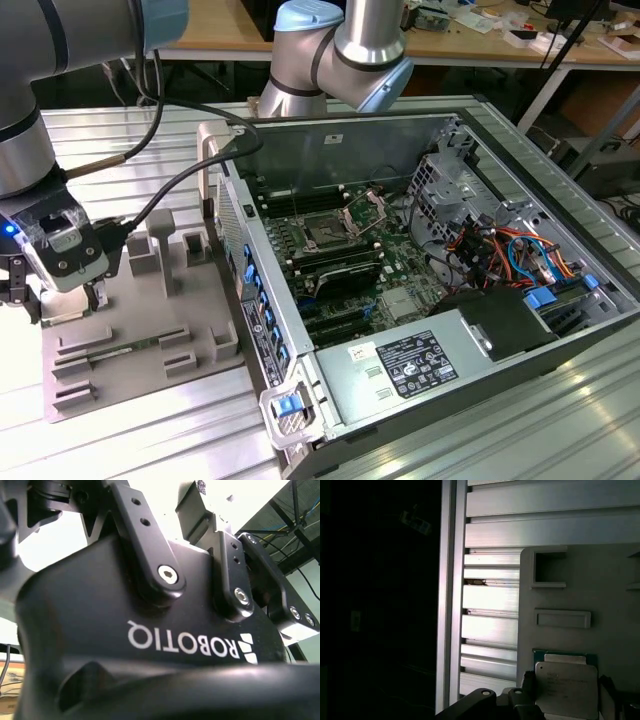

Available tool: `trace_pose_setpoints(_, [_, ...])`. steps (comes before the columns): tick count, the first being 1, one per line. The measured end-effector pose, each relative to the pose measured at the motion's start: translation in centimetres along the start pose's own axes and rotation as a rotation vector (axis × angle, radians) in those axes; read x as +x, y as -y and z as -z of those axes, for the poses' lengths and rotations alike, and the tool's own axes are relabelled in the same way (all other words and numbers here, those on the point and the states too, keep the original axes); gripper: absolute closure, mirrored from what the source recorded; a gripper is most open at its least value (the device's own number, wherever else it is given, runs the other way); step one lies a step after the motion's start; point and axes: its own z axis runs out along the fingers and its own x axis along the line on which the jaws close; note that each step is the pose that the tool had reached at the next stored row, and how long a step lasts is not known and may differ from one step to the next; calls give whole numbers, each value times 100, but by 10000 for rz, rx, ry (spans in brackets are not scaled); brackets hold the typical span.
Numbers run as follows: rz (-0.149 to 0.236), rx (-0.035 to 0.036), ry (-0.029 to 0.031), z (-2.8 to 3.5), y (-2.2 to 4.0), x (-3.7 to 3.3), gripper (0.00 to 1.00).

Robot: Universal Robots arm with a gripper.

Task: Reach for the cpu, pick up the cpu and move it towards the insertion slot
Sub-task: 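Pick up the cpu and move it towards the insertion slot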

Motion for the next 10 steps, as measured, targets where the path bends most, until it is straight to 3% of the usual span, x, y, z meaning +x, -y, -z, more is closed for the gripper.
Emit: trace_pose_setpoints(10, [0, 0, -1, 23, 1, 0, 45])
